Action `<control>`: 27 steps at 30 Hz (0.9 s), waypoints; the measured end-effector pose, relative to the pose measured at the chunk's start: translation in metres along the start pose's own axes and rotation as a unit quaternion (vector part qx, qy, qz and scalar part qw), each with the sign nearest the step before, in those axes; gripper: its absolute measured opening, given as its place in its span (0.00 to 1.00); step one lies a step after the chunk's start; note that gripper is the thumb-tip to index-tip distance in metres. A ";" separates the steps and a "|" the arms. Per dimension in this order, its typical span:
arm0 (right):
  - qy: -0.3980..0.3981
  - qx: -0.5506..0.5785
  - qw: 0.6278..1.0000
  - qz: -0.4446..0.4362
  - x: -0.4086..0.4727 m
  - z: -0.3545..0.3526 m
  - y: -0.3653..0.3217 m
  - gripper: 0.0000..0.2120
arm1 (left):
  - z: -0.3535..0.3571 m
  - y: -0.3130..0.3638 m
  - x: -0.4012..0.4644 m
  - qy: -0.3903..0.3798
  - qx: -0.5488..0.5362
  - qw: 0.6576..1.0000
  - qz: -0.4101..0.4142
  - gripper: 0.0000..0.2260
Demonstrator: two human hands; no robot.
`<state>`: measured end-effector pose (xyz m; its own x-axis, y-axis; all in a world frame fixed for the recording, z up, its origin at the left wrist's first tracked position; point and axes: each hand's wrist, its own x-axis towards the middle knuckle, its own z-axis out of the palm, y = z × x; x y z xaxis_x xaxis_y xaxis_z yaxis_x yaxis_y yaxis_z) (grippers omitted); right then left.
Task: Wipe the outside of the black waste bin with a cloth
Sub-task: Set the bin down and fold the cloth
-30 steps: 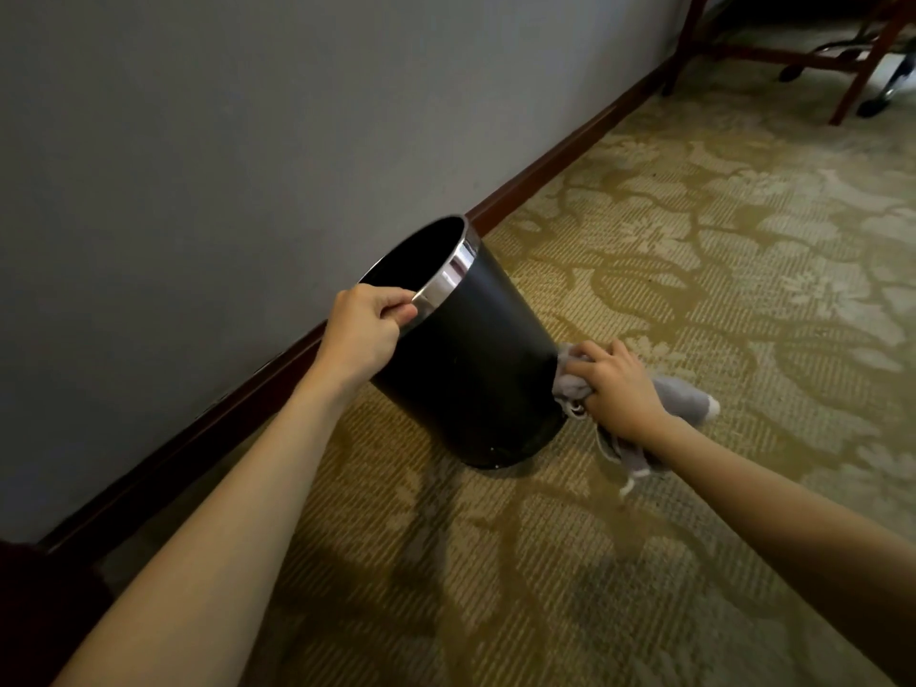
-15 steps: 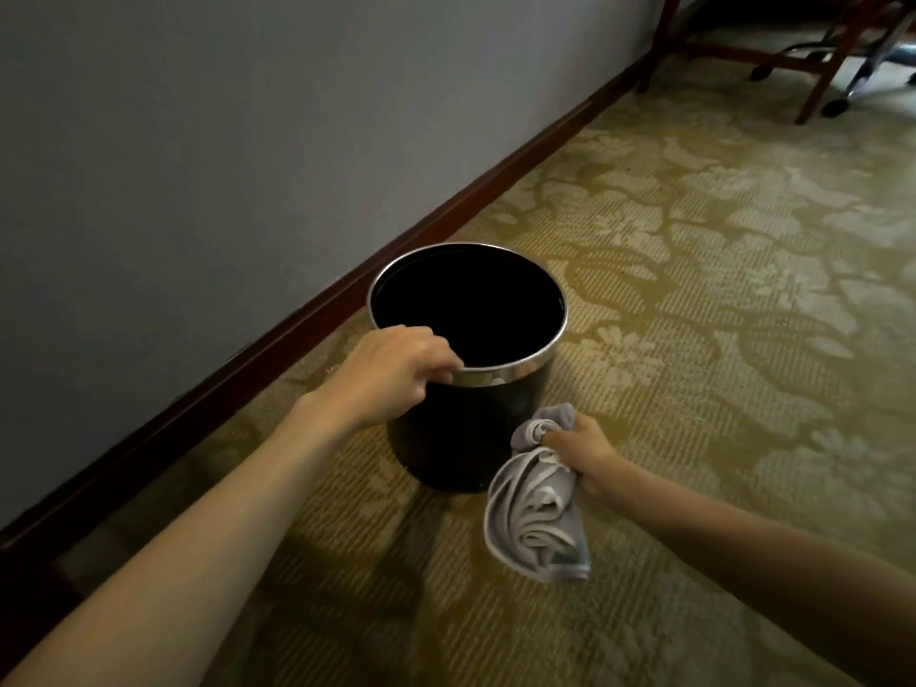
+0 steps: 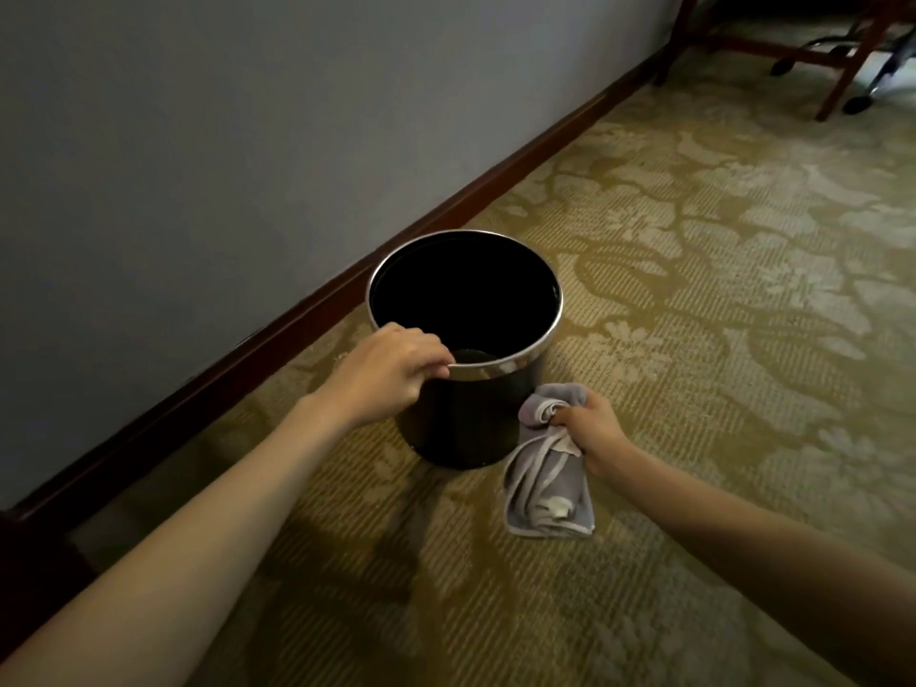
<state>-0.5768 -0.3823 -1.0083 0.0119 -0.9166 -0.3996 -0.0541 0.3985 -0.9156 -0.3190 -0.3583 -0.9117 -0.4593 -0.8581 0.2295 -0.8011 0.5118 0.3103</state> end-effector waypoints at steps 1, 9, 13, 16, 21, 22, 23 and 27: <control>0.001 -0.002 1.000 -0.006 -0.001 -0.006 -0.001 0.11 | 0.001 0.001 -0.001 -0.004 -0.001 1.000 -0.005 0.05; 0.042 -0.073 0.987 -0.139 -0.016 -0.037 -0.053 0.10 | -0.020 0.013 0.006 0.070 -0.080 0.987 -0.117 0.11; 0.080 -0.082 0.977 -0.179 -0.016 -0.047 -0.104 0.09 | -0.032 0.026 0.036 0.127 -0.152 0.962 -0.189 0.09; 0.082 -0.047 0.976 -0.198 -0.022 -0.050 -0.152 0.11 | -0.042 0.044 0.061 0.131 -0.193 0.947 -0.219 0.09; 0.069 0.004 0.982 -0.176 -0.053 -0.039 -0.246 0.11 | -0.100 0.081 0.087 0.157 -0.247 0.915 -0.278 0.11; 0.065 0.009 0.984 -0.168 -0.062 -0.037 -0.268 0.11 | -0.122 0.089 0.092 0.157 -0.254 0.912 -0.282 0.12; 0.060 0.016 0.985 -0.160 -0.071 -0.035 -0.292 0.11 | -0.147 0.097 0.097 0.157 -0.257 0.910 -0.284 0.13; 0.030 0.069 0.986 -0.149 -0.118 -0.024 -0.411 0.12 | -0.267 0.128 0.117 0.180 -0.266 0.899 -0.297 0.11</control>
<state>-0.5795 -0.4386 -0.5840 -0.0522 -0.9924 -0.1115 0.0786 0.1073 -0.9911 -0.3727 -0.3819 -0.5983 0.2209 -0.9664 0.1312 -0.5223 -0.0036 0.8528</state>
